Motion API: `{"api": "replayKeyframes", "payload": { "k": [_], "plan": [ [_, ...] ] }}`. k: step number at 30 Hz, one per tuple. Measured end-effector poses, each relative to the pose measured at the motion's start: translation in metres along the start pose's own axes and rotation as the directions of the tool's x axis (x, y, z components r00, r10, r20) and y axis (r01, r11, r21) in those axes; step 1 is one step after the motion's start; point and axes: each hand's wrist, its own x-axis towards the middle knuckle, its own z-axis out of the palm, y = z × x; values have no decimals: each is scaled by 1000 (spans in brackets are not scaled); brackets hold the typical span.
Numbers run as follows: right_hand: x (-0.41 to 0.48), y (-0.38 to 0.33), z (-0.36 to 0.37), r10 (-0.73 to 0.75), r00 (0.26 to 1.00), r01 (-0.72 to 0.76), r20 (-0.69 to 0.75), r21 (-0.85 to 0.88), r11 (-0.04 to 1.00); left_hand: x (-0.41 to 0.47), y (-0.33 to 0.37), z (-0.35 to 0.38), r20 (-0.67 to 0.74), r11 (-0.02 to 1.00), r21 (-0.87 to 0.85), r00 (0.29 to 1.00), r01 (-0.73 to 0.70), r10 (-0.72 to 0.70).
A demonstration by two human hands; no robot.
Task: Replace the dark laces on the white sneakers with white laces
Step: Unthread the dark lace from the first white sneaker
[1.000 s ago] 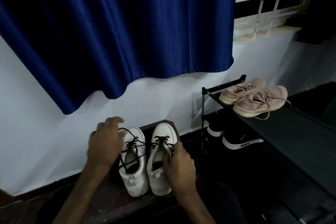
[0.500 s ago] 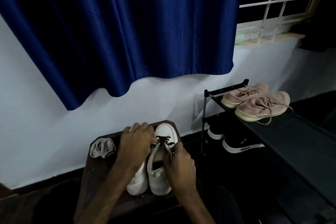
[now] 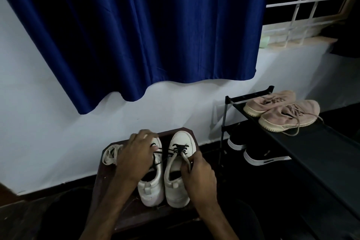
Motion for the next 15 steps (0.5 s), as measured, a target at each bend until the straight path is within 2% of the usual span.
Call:
{"api": "replayKeyframes", "payload": {
  "k": [2,5,8,11,15],
  "plan": [
    [1,0,0,-3,1000,3,4,-15,1000,-1,14,5,48,989,-50,989,-139,141],
    [1,0,0,-10,1000,11,14,-21,1000,3,31,16,131,980,-55,971,-193,199],
    [1,0,-1,-25,1000,26,15,-38,999,10,34,16,132,984,10,976,-176,173],
    [5,1,-1,-54,998,57,32,-69,996,8,25,14,18,990,31,991,-136,136],
    [13,1,-1,-113,992,118,48,-105,988,-11,20,28,-106,1000,-9,994,-4,3]
  ]
}}
